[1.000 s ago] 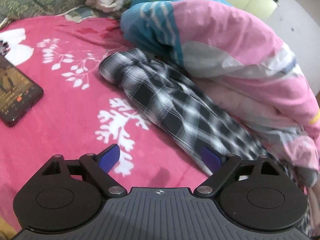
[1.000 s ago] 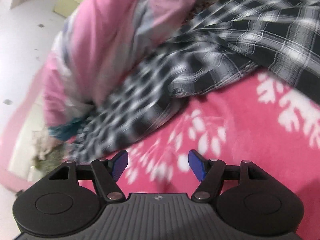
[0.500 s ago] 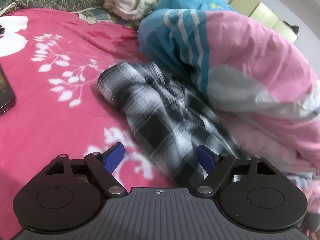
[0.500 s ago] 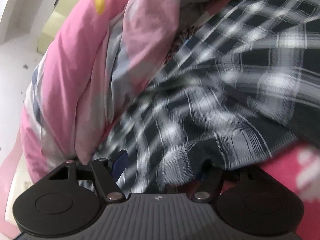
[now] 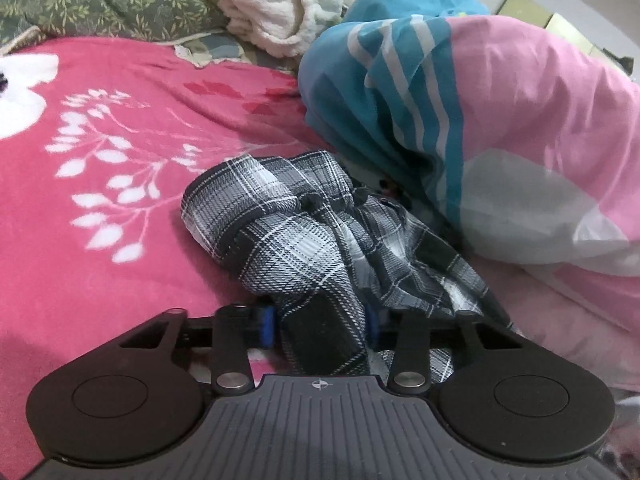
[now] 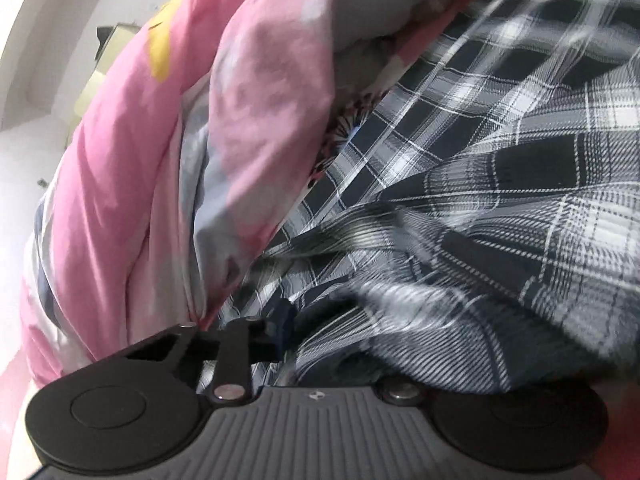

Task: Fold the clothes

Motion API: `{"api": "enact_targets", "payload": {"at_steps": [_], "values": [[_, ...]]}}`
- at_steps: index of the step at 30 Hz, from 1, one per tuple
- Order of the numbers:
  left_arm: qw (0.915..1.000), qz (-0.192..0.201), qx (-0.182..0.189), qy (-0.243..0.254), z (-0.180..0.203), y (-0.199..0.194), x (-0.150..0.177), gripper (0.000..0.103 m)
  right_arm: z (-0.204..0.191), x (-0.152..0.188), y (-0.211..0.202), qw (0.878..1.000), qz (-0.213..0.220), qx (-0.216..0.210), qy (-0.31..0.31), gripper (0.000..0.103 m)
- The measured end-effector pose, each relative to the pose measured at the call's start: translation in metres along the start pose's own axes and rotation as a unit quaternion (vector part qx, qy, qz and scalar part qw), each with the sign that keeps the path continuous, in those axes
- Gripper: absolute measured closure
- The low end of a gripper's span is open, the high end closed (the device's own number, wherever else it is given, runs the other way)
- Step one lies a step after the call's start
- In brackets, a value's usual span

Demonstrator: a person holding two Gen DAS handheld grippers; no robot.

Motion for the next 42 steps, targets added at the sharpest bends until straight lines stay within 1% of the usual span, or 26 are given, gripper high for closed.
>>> {"api": "enact_targets", "payload": {"at_steps": [1,2,3,5,8,11,21,28,34,39,42], "values": [[1.0,0.001,0.0,0.0,0.001,-0.001,-0.001,0.084,0.001,-0.001,0.001,1.0,-0.002,-0.005,0.004,0.082],[1.0,0.001,0.001,-0.002,0.001,-0.002,-0.001,0.088,0.002,-0.003,0.001,1.0,-0.004,-0.012,0.006,0.087],[1.0,0.002,0.002,-0.004,0.001,-0.002,-0.002,0.089,0.003,-0.004,0.002,1.0,-0.005,-0.018,0.011,0.093],[1.0,0.005,0.003,-0.006,0.003,-0.007,-0.003,0.093,0.006,-0.005,-0.001,0.999,-0.006,-0.033,0.022,0.095],[0.9999,0.013,0.004,-0.006,0.005,-0.019,-0.005,0.094,0.005,-0.006,-0.006,0.998,-0.004,-0.05,0.03,0.096],[0.9998,0.013,0.007,-0.012,0.003,-0.031,-0.007,0.095,0.001,-0.006,-0.014,0.998,-0.004,-0.06,0.029,0.096],[0.9996,0.013,0.012,-0.021,-0.013,-0.079,-0.001,0.095,-0.004,-0.002,-0.054,0.996,-0.001,-0.083,0.03,0.097],[0.9994,0.014,0.01,-0.029,-0.036,-0.123,0.015,0.095,0.002,0.011,-0.092,0.995,-0.013,-0.095,0.035,0.097],[0.9994,0.012,0.008,-0.031,-0.065,-0.167,0.038,0.095,0.013,0.031,-0.133,0.994,-0.031,-0.095,0.033,0.097],[0.999,-0.007,0.005,-0.045,-0.091,-0.191,0.06,0.095,0.026,0.044,-0.167,0.995,-0.041,-0.087,0.031,0.097],[0.9984,-0.023,0.002,-0.052,-0.103,-0.198,0.072,0.095,0.034,0.051,-0.178,0.996,-0.045,-0.076,0.033,0.097]]}}
Point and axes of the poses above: each gripper's, at about its wrist camera, not at the fingertips, and y roughly the way its jaws point, z to its right, x to its underside, the point moved 4 cm from there along y, roughly the way its jaws point, and after that the axes turned 5 degrees about -z, right-handed, at the moved point
